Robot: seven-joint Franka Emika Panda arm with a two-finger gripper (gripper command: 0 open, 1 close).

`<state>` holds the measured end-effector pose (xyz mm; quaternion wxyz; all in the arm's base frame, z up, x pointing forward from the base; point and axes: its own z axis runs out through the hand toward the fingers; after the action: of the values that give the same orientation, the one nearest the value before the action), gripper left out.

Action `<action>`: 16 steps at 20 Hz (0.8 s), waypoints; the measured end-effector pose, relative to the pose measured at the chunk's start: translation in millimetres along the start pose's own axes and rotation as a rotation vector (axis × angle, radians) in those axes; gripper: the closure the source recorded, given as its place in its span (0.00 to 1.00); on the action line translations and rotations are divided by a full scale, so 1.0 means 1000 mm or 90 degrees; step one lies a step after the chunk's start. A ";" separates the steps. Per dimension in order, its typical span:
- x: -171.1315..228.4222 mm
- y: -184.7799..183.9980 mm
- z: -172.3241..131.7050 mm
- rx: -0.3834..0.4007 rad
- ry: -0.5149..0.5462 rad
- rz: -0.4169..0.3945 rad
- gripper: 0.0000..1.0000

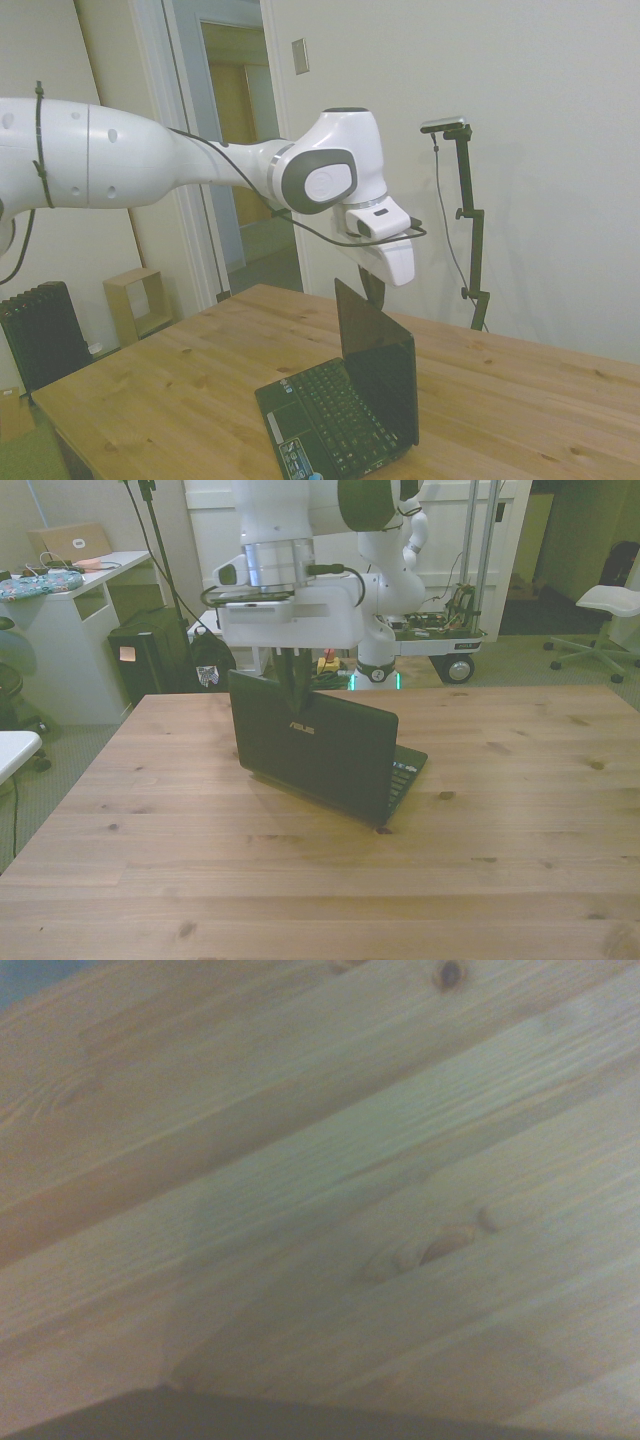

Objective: Close the laptop

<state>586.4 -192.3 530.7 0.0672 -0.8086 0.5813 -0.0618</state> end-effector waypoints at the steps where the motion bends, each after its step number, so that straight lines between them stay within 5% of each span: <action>1: -0.010 0.002 0.003 -0.006 -0.002 -0.003 1.00; 16: -0.117 0.049 0.131 -0.092 -0.061 -0.022 1.00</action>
<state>526.7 -92.0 390.1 0.0357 -0.8232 0.5664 0.0181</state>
